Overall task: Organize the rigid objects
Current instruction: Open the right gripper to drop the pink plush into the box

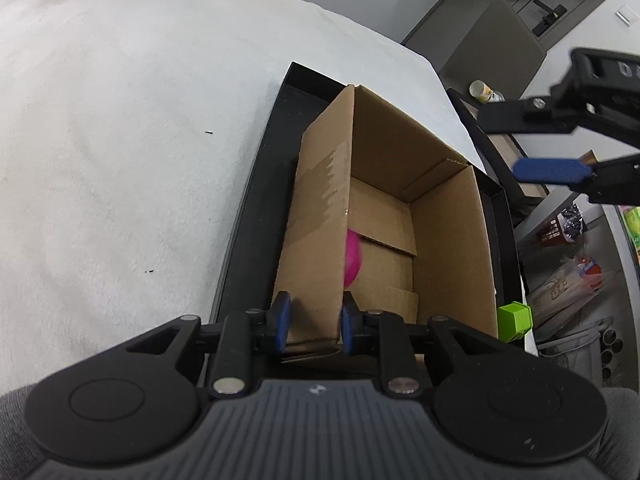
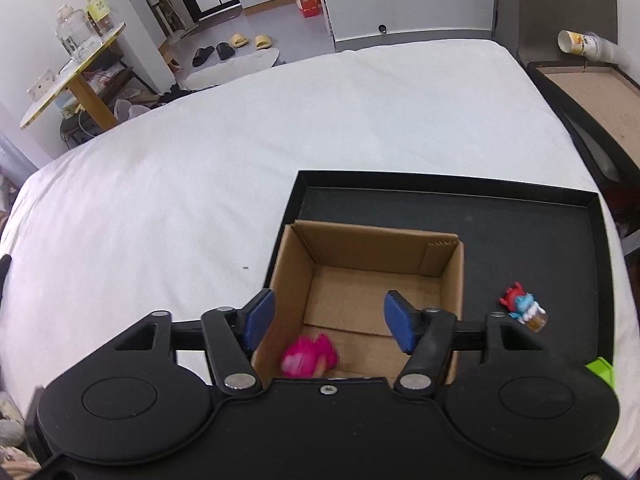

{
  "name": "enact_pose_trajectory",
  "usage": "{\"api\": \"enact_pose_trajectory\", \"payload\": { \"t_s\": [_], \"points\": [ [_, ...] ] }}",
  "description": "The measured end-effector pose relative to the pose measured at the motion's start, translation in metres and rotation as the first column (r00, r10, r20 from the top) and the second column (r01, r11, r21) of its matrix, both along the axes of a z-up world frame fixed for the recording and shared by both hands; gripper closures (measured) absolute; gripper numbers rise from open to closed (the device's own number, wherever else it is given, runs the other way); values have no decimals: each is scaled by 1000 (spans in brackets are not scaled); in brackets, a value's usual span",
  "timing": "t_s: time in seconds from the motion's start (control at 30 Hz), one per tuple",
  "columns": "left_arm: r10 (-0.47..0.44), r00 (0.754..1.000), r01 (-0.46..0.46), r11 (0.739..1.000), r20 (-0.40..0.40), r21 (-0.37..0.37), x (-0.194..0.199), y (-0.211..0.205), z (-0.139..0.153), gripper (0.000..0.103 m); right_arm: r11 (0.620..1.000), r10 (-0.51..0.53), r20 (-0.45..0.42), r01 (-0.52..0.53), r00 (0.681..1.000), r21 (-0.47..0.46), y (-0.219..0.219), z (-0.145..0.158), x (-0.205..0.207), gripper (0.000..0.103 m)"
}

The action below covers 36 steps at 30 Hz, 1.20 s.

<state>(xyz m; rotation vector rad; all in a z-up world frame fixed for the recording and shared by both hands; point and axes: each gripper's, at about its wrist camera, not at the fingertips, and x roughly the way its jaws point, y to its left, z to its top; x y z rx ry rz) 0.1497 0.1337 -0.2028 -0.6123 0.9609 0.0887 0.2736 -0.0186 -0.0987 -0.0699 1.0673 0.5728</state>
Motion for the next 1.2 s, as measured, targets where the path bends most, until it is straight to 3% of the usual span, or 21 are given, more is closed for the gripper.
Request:
{"api": "enact_pose_trajectory", "payload": {
  "t_s": [0.3, 0.7, 1.2],
  "points": [
    [5, 1000, -5, 1000, -8, 0, 1, -1, -1, 80, 1000, -1, 13, 2, 1000, -22, -29, 4, -11, 34],
    [13, 1000, -13, 1000, -19, 8, 2, -2, -1, 80, 997, -68, -40, 67, 997, -27, -79, 3, -10, 34],
    [24, 999, -23, 1000, -30, 12, 3, -3, -2, 80, 988, -136, -131, 126, 982, -86, -127, -29, -5, 23]
  ]
}}
